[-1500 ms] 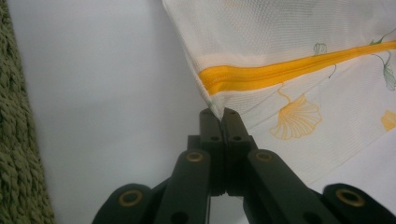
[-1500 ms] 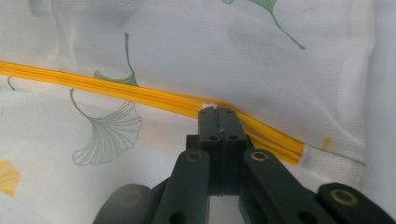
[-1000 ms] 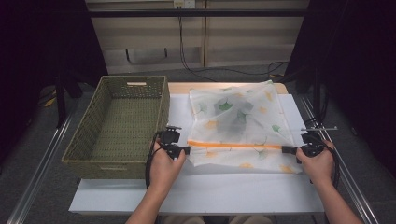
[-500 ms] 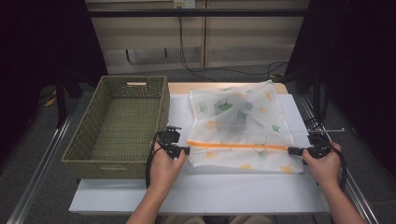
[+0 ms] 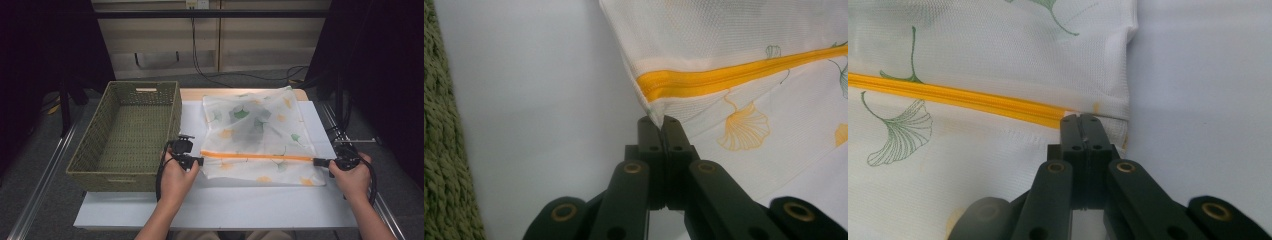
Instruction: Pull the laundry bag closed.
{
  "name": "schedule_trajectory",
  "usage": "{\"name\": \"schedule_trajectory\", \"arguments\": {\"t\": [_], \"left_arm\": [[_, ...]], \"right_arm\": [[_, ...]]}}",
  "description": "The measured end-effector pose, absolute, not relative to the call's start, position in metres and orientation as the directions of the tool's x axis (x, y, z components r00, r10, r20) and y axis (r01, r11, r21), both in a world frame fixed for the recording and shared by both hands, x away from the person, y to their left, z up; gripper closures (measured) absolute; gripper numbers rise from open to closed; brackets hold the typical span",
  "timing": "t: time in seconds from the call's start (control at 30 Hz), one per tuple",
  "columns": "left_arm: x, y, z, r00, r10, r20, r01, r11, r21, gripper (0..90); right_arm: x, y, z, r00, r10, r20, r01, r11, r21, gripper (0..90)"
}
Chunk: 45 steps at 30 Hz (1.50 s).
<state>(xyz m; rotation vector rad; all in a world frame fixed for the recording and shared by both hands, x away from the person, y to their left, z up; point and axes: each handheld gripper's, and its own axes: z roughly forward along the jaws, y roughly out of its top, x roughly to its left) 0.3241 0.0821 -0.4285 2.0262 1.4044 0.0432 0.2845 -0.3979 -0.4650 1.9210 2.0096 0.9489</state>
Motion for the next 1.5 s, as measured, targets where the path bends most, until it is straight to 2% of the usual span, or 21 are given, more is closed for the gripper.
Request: {"name": "schedule_trajectory", "arguments": {"t": [0.23, 0.3, 0.6, 1.03, 1.37, 1.5], "left_arm": [[0.324, 0.083, -0.429, 0.426, 0.842, -0.331, 0.821, -0.206, 0.532, 89.9], [0.324, 0.082, -0.429, 0.428, 0.845, -0.322, 0.819, -0.211, 0.534, 90.0], [0.323, 0.078, -0.428, 0.446, 0.840, -0.311, 0.812, -0.233, 0.535, 88.8], [0.325, 0.080, -0.429, 0.444, 0.840, -0.311, 0.811, -0.230, 0.538, 78.9], [0.325, 0.080, -0.428, 0.454, 0.838, -0.301, 0.800, -0.235, 0.553, 69.8], [0.325, 0.078, -0.427, 0.462, 0.837, -0.295, 0.786, -0.232, 0.573, 60.2]], "right_arm": [[0.284, -0.400, -0.464, -0.136, 0.951, 0.279, 0.818, -0.051, 0.573, 90.0], [0.283, -0.399, -0.464, -0.119, 0.944, 0.307, 0.822, -0.080, 0.564, 90.0], [0.285, -0.392, -0.465, -0.138, 0.950, 0.279, 0.810, -0.054, 0.584, 90.0], [0.285, -0.374, -0.460, -0.176, 0.958, 0.227, 0.793, 0.001, 0.609, 72.6], [0.284, -0.370, -0.458, -0.173, 0.961, 0.216, 0.772, -0.003, 0.635, 59.2], [0.283, -0.369, -0.457, -0.168, 0.962, 0.216, 0.768, -0.010, 0.640, 51.9]]}}
